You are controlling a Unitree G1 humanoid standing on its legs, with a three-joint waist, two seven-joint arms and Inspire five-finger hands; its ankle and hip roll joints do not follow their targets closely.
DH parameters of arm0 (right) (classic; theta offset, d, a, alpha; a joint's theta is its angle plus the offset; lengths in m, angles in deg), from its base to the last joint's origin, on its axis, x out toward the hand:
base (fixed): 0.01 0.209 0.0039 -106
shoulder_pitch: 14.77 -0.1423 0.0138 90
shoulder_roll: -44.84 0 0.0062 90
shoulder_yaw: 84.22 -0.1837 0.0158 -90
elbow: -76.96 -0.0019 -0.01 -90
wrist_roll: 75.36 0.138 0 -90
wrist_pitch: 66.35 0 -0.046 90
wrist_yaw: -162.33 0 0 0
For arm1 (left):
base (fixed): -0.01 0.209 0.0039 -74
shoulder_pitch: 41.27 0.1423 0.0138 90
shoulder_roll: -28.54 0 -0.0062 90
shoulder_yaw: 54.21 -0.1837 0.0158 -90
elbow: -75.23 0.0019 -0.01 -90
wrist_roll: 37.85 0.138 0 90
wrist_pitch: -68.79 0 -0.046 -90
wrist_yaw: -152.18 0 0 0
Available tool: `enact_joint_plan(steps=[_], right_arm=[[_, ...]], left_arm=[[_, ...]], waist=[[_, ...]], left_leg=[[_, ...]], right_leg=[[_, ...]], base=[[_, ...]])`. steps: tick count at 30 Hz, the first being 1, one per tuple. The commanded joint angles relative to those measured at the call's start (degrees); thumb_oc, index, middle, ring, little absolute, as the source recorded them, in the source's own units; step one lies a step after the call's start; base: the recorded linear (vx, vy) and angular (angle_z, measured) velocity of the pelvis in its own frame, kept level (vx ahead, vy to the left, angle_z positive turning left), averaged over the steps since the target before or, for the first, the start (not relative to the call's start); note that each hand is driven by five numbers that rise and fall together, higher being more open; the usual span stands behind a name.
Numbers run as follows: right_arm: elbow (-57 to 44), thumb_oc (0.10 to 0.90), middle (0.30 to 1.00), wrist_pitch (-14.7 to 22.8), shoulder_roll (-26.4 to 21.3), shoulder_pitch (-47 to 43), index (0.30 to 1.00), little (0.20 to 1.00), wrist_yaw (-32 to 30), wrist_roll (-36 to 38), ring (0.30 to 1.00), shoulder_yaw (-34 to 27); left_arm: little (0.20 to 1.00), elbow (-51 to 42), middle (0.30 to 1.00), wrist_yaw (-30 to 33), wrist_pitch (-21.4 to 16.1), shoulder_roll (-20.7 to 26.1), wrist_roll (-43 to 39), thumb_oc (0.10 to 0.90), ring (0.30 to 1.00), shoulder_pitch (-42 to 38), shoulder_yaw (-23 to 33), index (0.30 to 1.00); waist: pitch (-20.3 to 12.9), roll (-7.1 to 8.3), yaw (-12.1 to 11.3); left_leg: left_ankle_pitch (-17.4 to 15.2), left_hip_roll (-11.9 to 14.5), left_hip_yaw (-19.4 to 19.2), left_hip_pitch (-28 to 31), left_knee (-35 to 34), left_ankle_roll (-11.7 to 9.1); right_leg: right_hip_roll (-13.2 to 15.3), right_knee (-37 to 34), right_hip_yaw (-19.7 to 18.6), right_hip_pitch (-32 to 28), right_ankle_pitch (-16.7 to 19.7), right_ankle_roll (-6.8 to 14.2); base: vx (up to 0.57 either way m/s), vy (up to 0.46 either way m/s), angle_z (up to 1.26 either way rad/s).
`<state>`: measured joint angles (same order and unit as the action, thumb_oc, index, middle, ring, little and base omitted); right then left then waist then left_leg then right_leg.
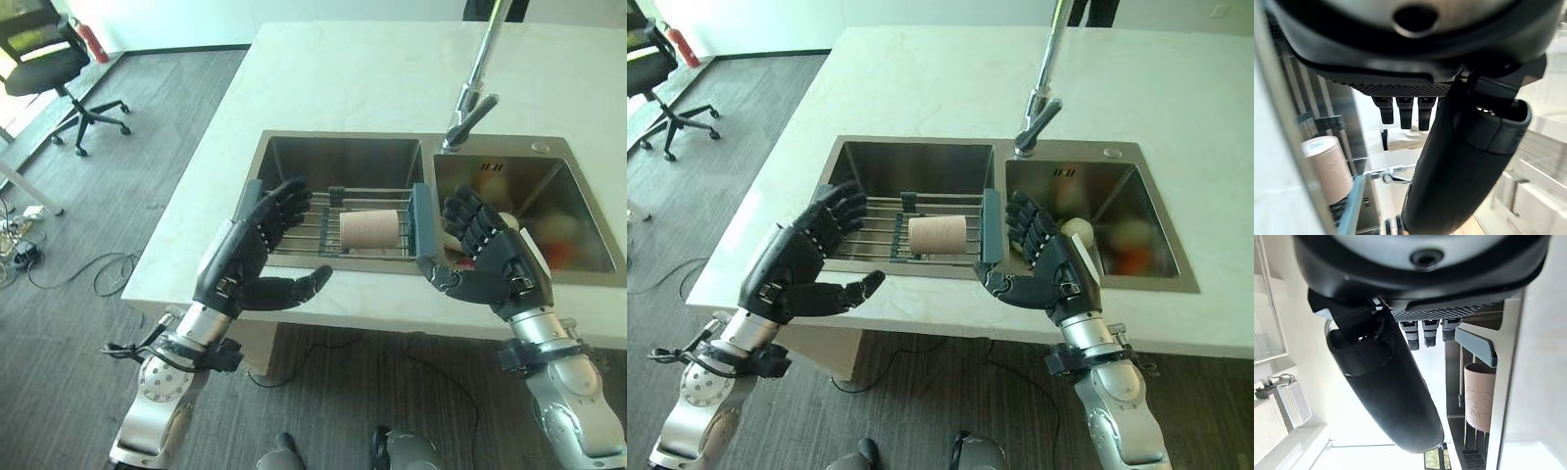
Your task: Place the dishes in the dishwasher.
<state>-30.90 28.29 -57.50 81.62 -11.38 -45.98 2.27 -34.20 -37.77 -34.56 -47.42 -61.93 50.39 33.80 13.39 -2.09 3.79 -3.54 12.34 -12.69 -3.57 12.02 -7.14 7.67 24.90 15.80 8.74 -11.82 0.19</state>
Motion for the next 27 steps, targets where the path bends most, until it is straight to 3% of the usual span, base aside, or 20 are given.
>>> enact_joint_plan(steps=[1,10,13,16,27], right_arm=[[-6.54,0.8,0.9,5.57,1.23,-3.95,0.9,0.9,0.51,-0.54,0.9,-1.51],[-6.25,0.8,0.9,4.3,1.41,-4.43,0.9,0.9,0.13,-3.11,0.9,-1.67],[-5.8,0.8,0.9,3.57,0.29,-5.99,0.9,0.9,0.55,-3.57,0.9,-1.14],[-4.59,0.8,0.9,2.66,-1.5,-7.95,0.9,0.9,0.63,-2.72,0.9,-0.19],[-2.2,0.8,0.9,0.82,-4.68,-9.83,0.9,0.9,5.13,0.88,0.9,0.75]], left_arm=[[0.9,-4.27,0.9,3.29,-7.23,0.68,-0.83,0.8,0.9,-5.87,3.24,0.9],[0.9,-2.94,0.9,4.94,-5.45,5.16,3.59,0.8,0.9,-10.68,4.83,0.9],[0.9,-1.17,0.9,3.75,-2.48,9.18,3.58,0.8,0.9,-14.52,4.1,0.9],[0.9,3.44,0.9,1.88,1.71,14.19,5.22,0.8,0.9,-19.99,1.87,0.9],[0.9,18.32,0.9,-0.35,5.9,20.84,8.63,0.8,0.9,-32.79,-6.97,0.9]], waist=[[-6.09,0.32,0.46],[-7.36,0.33,1.36],[-7.77,0.27,1.88],[-8.27,-0.42,3.12],[-9.47,-2.19,6.75]], left_leg=[[-6.81,2.18,1.83,-1.21,5.17,0.35],[-8.81,0.5,1.48,0.1,5.17,1.51],[-9.27,0.18,0.94,0.56,5.17,1.97],[-9.58,0.4,-0.4,1.36,5.17,2.18],[-9.53,1.19,-3.86,2.65,5.17,2.04]], right_leg=[[3.65,-7.72,-1.07,-4.45,0.66,7.15],[5.64,-7.72,-1.98,-4.57,1.61,9.08],[6.06,-7.72,-2.76,-4.35,2.0,9.72],[5.8,-7.72,-3.97,-4.34,1.91,9.85],[4.65,-7.72,-7.25,-3.88,1.84,9.9]], base=[[0.04,0.117,0.01],[0.03,0.111,-0.03],[0.0,0.071,-0.02],[0.01,0.055,-0.26],[0.02,0.017,-0.19]])
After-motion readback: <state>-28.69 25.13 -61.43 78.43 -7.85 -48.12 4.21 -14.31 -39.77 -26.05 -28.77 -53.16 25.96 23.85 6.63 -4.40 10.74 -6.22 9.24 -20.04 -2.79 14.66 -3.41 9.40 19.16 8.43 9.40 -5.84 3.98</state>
